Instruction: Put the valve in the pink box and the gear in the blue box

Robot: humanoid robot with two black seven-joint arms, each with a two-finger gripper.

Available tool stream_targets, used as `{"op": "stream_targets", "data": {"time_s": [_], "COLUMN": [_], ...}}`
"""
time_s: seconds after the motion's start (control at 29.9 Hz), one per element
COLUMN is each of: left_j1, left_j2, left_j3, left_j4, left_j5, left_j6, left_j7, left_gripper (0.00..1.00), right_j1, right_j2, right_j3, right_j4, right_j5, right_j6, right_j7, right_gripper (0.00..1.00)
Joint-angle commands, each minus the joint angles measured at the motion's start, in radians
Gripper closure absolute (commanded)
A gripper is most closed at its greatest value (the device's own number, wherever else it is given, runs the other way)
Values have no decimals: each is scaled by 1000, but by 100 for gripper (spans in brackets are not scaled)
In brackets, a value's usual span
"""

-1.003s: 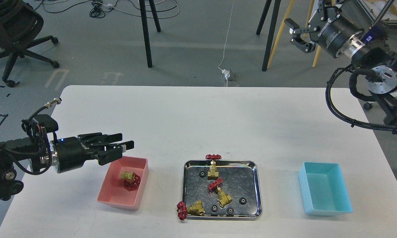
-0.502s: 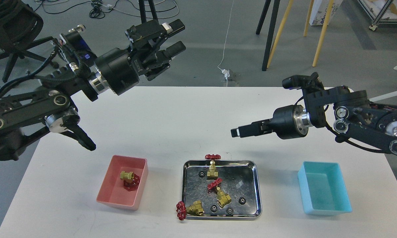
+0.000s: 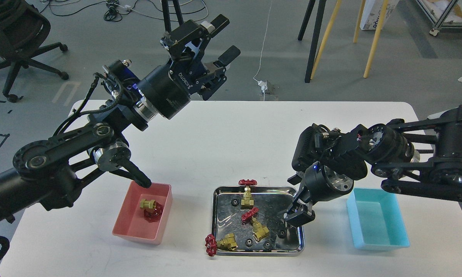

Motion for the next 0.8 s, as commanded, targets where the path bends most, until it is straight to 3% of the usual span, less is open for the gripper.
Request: {"op": "stream_targets", "data": {"time_s": [0.0, 0.17, 0.5, 0.77], "left_j1": [9, 31, 45, 58], "left_j2": [0, -8, -72, -69], "left_j3": [0, 0, 0, 0], "left_j4": [0, 2, 38, 41], "left_j5": [1, 3, 43, 43], "left_j6": [2, 3, 3, 2], "left_j7": [0, 0, 0, 0], "left_gripper": [29, 28, 28, 28], "right_j1": [-17, -51, -88, -123], "right_j2": [29, 53, 241, 268], "right_j3": [-60, -71, -73, -76], "right_j4": [6, -19, -157, -192], "right_j5": [-65, -104, -142, -194], "right_j6": [0, 0, 0, 0], "right_j7": [0, 0, -2, -2], "right_gripper": [34, 35, 37, 40]}}
